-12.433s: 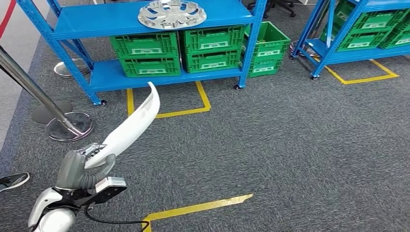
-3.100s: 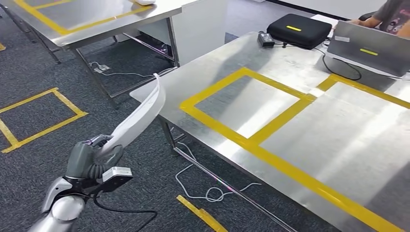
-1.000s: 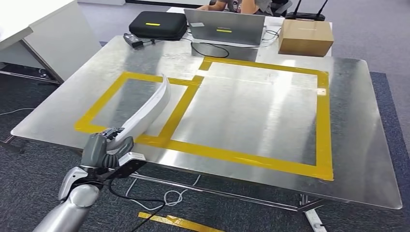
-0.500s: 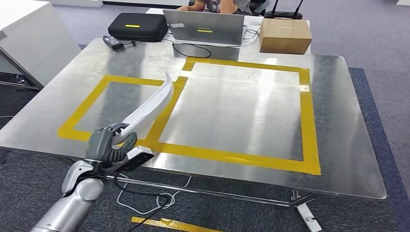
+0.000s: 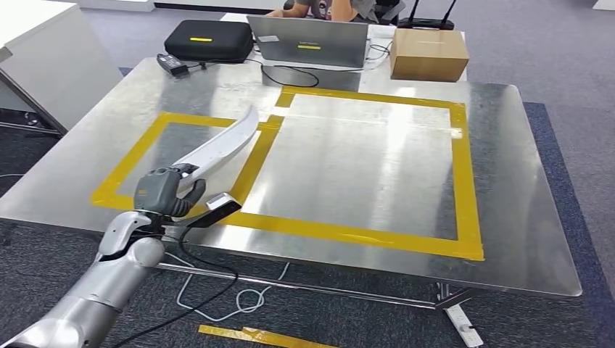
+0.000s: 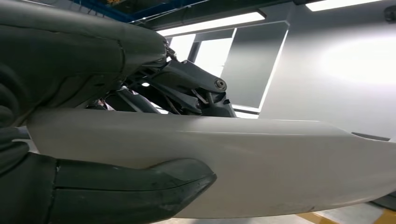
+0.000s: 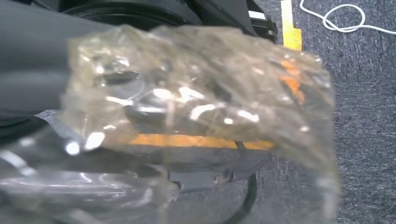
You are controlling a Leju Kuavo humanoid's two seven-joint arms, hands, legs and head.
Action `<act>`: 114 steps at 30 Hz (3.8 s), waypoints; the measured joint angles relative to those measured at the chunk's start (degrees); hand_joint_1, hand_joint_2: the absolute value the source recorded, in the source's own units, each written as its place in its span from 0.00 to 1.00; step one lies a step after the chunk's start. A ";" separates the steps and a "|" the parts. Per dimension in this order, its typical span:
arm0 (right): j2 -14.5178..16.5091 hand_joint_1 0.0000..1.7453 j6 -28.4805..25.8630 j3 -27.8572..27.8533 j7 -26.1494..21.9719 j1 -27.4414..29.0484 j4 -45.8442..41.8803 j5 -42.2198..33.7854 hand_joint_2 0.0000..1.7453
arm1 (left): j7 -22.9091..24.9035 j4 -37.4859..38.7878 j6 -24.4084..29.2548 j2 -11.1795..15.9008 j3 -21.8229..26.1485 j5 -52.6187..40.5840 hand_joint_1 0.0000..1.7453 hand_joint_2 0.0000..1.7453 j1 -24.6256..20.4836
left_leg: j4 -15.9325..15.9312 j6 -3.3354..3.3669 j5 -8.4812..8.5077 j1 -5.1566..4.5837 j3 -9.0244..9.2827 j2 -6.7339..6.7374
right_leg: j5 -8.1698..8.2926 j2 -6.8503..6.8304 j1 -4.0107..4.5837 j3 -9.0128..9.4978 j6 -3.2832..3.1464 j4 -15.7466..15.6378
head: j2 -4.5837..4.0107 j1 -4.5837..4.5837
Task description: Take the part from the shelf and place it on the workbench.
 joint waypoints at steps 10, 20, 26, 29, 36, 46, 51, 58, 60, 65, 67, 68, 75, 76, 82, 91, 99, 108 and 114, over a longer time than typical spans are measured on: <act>-1.72 0.00 -1.10 0.09 -2.26 -0.67 3.52 1.69 0.00 | 6.07 7.55 -1.10 1.72 -1.04 -8.71 1.00 1.00 -6.19 | -0.01 -0.05 0.05 0.11 -0.01 0.01 | 0.00 0.04 0.14 -0.08 -0.01 0.09 | 0.00 -0.01; -2.68 0.00 -1.75 0.17 -2.54 -0.98 5.66 2.29 0.00 | 9.46 14.78 -3.89 3.55 -1.66 -12.97 1.00 1.00 -10.96 | -0.01 -0.08 0.07 0.14 -0.03 0.01 | -0.01 0.03 0.14 -0.09 -0.02 0.13 | 0.00 0.00; -2.89 0.00 -1.69 0.49 -2.54 -1.10 6.35 2.57 0.00 | 10.90 18.77 -5.01 4.42 -1.89 -13.99 1.00 1.00 -12.78 | -0.01 -0.07 0.07 0.13 -0.03 0.01 | -0.01 0.01 0.13 -0.10 -0.02 0.12 | 0.00 -0.01; -3.16 0.00 -1.44 0.62 -2.54 -1.22 6.58 2.86 0.00 | 11.02 20.08 -5.44 4.76 -1.92 -14.03 1.00 1.00 -13.26 | -0.01 -0.07 0.07 0.13 -0.03 0.01 | -0.01 0.02 0.13 -0.10 -0.02 0.12 | 0.00 -0.01; -3.50 0.00 -1.28 1.01 -2.67 -1.35 6.88 3.02 0.00 | 10.77 21.70 -5.58 4.97 -1.93 -13.77 0.00 1.00 -13.85 | -0.01 -0.07 0.07 0.13 -0.04 0.01 | -0.01 0.01 0.13 -0.10 -0.02 0.12 | 0.00 0.01; -3.53 0.00 -1.99 1.02 -2.56 -1.19 7.08 2.84 0.00 | 2.88 17.69 -2.79 4.10 -0.33 -3.56 0.00 0.00 -10.05 | -0.01 -0.07 0.06 0.13 -0.04 0.01 | -0.02 0.02 0.13 -0.10 -0.02 0.12 | 0.00 0.01; -3.49 0.00 -1.84 0.98 -2.54 -0.81 7.08 2.35 0.00 | -0.26 9.28 -3.14 3.51 0.38 2.68 0.00 0.00 -4.66 | -0.01 -0.05 0.02 0.13 -0.04 0.01 | -0.06 0.03 0.12 -0.11 -0.01 0.12 | 0.00 -0.01; -3.36 0.00 -1.84 0.97 -2.51 -0.63 7.07 2.19 0.00 | -0.93 1.89 -3.52 3.38 0.92 4.55 0.00 0.00 -0.45 | -0.01 -0.04 0.02 0.13 -0.04 0.01 | -0.06 0.01 0.13 -0.10 -0.01 0.12 | 0.00 0.01; -3.36 0.00 -1.84 0.97 -2.51 -0.62 7.07 2.19 0.00 | -0.97 1.01 -3.53 3.37 0.95 4.57 0.00 0.00 -0.09 | -0.01 -0.05 0.03 0.13 -0.04 0.01 | -0.06 0.01 0.13 -0.10 -0.01 0.12 | 0.00 0.01; -3.36 0.00 -1.84 0.97 -2.51 -0.61 7.07 2.19 0.00 | -0.99 -0.19 -3.55 3.35 0.99 4.57 0.00 0.00 0.31 | -0.01 -0.06 0.04 0.13 -0.04 0.01 | -0.05 0.01 0.13 -0.10 -0.01 0.12 | 0.00 0.00; -3.36 0.00 -1.84 0.97 -2.51 -0.62 7.07 2.19 0.00 | -0.99 -0.37 -3.55 3.34 1.02 4.60 0.00 0.00 0.37 | -0.01 -0.06 0.04 0.13 -0.04 0.01 | -0.05 0.01 0.13 -0.10 -0.01 0.12 | 0.00 0.01; -3.36 0.00 -1.84 0.97 -2.51 -0.62 7.07 2.19 0.00 | -1.08 -0.42 -3.56 3.34 1.03 4.73 0.00 0.00 0.39 | -0.01 -0.06 0.04 0.13 -0.04 0.01 | -0.05 0.01 0.13 -0.10 -0.01 0.12 | 0.00 0.01; -2.52 0.00 0.07 0.59 -1.62 0.11 5.75 1.52 0.00 | -5.79 -7.44 -7.48 3.32 2.12 15.81 0.00 0.00 6.15 | -0.01 -0.05 -0.04 0.13 -0.04 0.01 | -0.12 0.05 0.13 -0.10 -0.01 0.12 | 0.00 0.00; -2.11 0.00 0.82 0.35 -1.34 0.40 4.92 1.43 0.00 | -6.51 -9.57 -8.41 3.34 2.39 17.95 0.00 0.00 8.02 | -0.01 -0.06 -0.07 0.13 -0.04 0.02 | -0.15 0.05 0.13 -0.10 -0.02 0.12 | 0.00 0.00; 1.25 0.00 5.43 -1.73 0.02 2.08 -1.76 1.30 0.00 | -12.54 -21.29 -9.09 3.24 5.65 28.18 0.00 0.00 20.08 | -0.03 -0.12 -0.24 0.13 -0.03 0.02 | -0.37 0.05 0.14 -0.10 -0.05 0.12 | 0.00 0.00; 5.71 0.00 10.09 -5.88 1.50 3.11 -10.72 3.09 0.00 | -21.40 -28.31 -9.70 0.06 15.49 39.89 0.00 0.00 31.90 | -0.29 0.66 -0.24 0.02 0.16 0.04 | -0.14 0.02 -0.03 0.25 0.51 -0.45 | 0.00 -0.04; 6.50 0.00 10.76 -9.30 0.94 3.09 -13.37 5.04 0.00 | -24.17 -27.44 -16.99 -6.19 26.40 45.52 0.00 0.00 34.62 | -2.54 1.25 1.30 1.07 1.02 0.84 | -8.58 -1.24 -1.02 -6.37 2.49 15.63 | 0.00 0.17; 7.08 0.00 11.56 -12.26 -0.79 2.10 -14.81 6.67 0.00 | -24.47 -21.22 -23.38 -10.99 38.30 45.10 0.00 0.00 33.44 | 0.01 -2.50 -0.12 2.12 0.51 0.67 | -3.16 -1.06 -1.68 2.57 0.87 0.61 | 0.00 -0.01; 7.18 0.00 11.29 -13.48 -1.02 1.87 -15.37 7.23 0.00 | -24.50 -17.49 -24.35 -12.38 42.44 44.36 0.00 0.00 32.49 | 16.45 -2.27 -9.11 2.07 -5.82 0.62 | -2.22 -1.12 -0.74 1.73 -0.67 0.69 | 0.00 -0.26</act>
